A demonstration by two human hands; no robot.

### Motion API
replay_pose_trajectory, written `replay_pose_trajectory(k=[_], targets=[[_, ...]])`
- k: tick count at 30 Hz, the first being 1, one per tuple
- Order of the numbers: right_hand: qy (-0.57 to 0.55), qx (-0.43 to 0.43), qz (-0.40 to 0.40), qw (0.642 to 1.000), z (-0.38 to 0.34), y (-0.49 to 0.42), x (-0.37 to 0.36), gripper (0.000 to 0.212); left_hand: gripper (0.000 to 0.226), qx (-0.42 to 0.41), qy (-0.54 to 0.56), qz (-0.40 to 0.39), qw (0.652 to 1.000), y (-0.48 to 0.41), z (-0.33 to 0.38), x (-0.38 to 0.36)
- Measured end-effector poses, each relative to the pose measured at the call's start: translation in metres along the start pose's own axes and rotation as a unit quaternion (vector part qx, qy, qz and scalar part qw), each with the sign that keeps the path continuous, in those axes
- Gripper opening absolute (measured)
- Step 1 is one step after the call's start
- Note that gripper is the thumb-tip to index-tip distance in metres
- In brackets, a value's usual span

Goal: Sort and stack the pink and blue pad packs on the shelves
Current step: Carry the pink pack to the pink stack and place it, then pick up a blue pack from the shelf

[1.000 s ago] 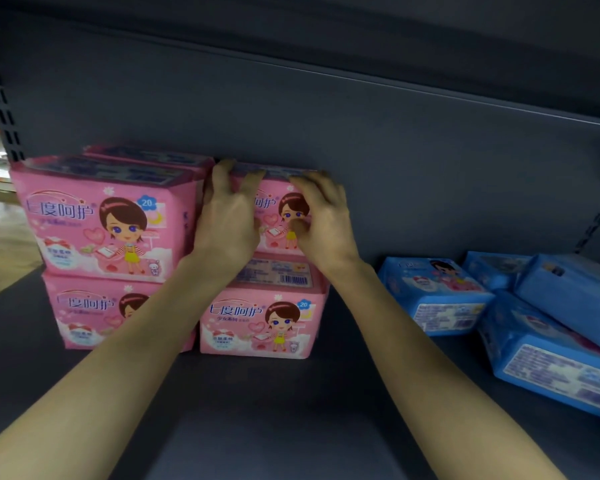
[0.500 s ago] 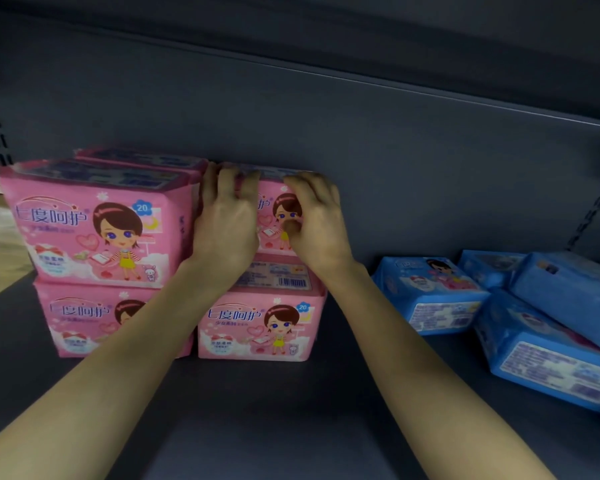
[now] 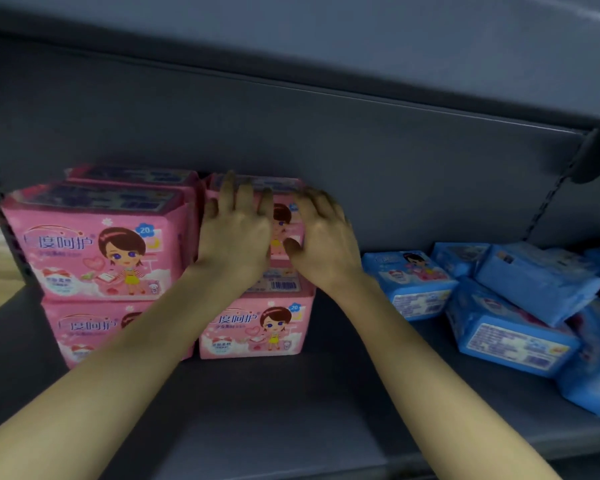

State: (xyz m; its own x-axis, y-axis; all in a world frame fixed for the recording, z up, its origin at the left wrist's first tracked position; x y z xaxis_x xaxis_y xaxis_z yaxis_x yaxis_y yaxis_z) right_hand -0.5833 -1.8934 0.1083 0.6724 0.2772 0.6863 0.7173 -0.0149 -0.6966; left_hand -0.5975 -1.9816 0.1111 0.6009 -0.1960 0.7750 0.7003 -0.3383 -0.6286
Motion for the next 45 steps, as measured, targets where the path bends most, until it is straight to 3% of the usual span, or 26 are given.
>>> replay_pose_trajectory(k=[12, 18, 26, 33, 45], targets=[[0.158, -0.161, -0.119, 0.967, 0.084, 0.111, 0.07, 0.069, 0.07, -0.164, 0.116, -0.005, 0.98, 0.044, 0.133, 0.008], [0.232, -0.242, -0.134, 0.933, 0.137, 0.177, 0.127, 0.066, 0.063, -0.242, 0.167, -0.096, 0.951, 0.08, 0.233, 0.001], [0.283, -0.322, -0.125, 0.895, 0.208, 0.264, 0.216, 0.061, 0.061, -0.345, 0.209, -0.084, 0.911, 0.126, 0.363, 0.026], [0.296, -0.365, -0.11, 0.876, 0.27, 0.326, 0.285, 0.061, 0.059, -0.378, 0.264, -0.066, 0.885, 0.155, 0.476, 0.056], [0.287, -0.425, -0.1, 0.853, 0.371, 0.422, 0.367, 0.062, 0.059, -0.425, 0.277, -0.111, 0.854, 0.198, 0.634, 0.074]])
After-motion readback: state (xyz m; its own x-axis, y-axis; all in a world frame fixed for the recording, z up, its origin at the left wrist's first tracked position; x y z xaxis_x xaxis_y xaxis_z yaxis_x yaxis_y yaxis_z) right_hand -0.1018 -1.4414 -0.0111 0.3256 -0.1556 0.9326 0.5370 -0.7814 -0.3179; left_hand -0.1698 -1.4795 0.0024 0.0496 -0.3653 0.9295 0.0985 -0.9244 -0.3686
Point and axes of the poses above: each hand's wrist, its own y-axis away from the middle knuckle, its own x-axis out of the back of the hand, z = x × y, the point moved 10 cm from there along -y, towards the middle knuckle, and after that the axes turned 10 degrees about z, right-handed, at the moved point
